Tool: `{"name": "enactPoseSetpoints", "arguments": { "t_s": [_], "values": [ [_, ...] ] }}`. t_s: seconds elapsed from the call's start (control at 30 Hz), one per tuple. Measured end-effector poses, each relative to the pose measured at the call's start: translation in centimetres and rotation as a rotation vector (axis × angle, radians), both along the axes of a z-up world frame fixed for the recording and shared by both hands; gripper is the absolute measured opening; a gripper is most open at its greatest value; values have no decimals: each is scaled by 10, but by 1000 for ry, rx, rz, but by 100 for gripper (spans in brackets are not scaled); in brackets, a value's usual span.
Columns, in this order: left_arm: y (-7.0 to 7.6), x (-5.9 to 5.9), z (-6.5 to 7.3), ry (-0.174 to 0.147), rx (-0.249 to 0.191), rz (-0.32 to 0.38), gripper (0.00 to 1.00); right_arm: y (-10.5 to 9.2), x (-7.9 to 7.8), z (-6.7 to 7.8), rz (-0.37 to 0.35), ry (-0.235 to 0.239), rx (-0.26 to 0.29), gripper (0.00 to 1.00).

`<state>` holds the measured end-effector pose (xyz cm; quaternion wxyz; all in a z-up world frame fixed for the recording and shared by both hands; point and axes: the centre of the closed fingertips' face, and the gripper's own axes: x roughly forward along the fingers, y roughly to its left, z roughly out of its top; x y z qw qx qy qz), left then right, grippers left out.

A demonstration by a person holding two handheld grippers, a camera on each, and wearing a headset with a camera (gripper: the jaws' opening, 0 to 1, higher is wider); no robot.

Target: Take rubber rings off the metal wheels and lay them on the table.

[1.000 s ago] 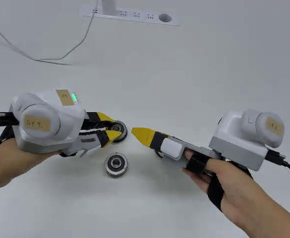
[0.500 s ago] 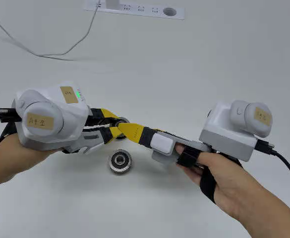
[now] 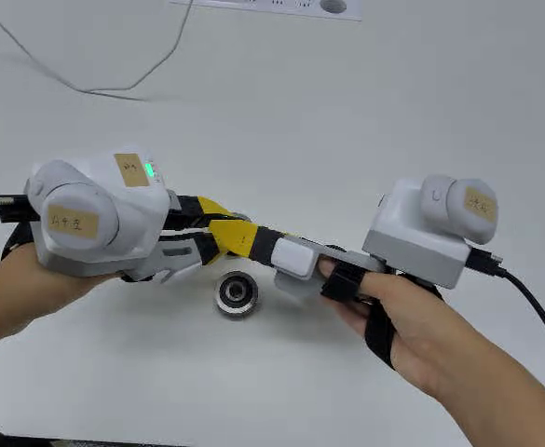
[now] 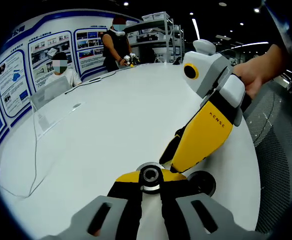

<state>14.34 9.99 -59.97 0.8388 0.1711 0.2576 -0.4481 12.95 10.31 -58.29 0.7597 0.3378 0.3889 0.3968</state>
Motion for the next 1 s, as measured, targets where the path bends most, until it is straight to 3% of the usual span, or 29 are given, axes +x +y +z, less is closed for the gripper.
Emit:
{"name": "enactPoseSetpoints", "arguments": {
  "t_s": [0.7, 1.0],
  "values": [
    [0, -2, 0, -1, 2, 3, 13, 4, -1, -2, -7, 15, -32, 56],
    [0, -2, 1, -2, 4, 3, 13, 8, 0, 0, -37, 40, -51, 62]
  ]
}}
